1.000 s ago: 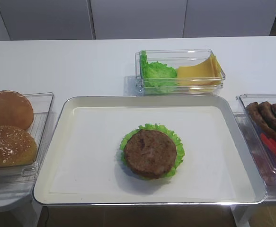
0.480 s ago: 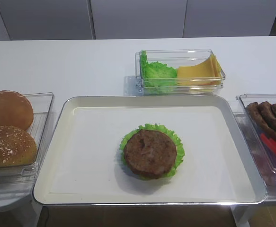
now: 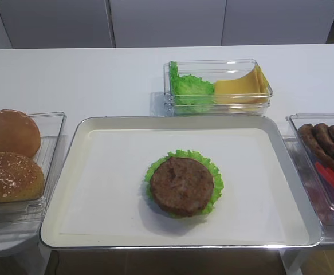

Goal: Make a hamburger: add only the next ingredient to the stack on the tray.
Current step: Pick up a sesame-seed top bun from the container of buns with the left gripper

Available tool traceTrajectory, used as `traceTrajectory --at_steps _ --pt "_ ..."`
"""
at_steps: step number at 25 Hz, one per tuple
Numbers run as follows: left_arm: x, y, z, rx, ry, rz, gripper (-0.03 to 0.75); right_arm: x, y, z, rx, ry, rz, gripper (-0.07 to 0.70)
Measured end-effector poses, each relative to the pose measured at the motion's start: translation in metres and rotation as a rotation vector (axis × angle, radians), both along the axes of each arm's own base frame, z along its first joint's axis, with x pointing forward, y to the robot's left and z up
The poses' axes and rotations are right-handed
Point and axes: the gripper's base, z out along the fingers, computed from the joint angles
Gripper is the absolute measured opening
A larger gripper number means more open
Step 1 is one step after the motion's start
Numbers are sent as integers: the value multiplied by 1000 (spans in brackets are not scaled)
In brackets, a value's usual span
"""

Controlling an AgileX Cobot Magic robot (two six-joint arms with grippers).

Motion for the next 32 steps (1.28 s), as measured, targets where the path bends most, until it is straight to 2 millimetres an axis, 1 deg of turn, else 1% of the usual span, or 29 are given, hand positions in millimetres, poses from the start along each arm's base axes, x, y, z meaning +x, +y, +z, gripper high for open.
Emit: traceTrajectory --at_steps 2,4,7,13,20,24,32 --pt "1 3 -5 2 31 -55 443 0 0 0 -1 0 0 272" --pt "3 7 -12 -1 78 -75 442 0 0 0 -2 0 1 272" --pt "7 15 -22 -5 146 -74 442 0 0 0 -2 0 1 272" --pt "14 24 -36 -21 209 -89 442 0 0 0 -2 0 2 272" --pt "23 22 -45 -102 231 -119 438 0 0 0 -2 0 2 272" --pt "25 22 -49 -114 250 -127 433 0 0 0 -2 0 2 272" --pt "28 22 -59 -160 308 -136 372 0 0 0 -2 0 2 272"
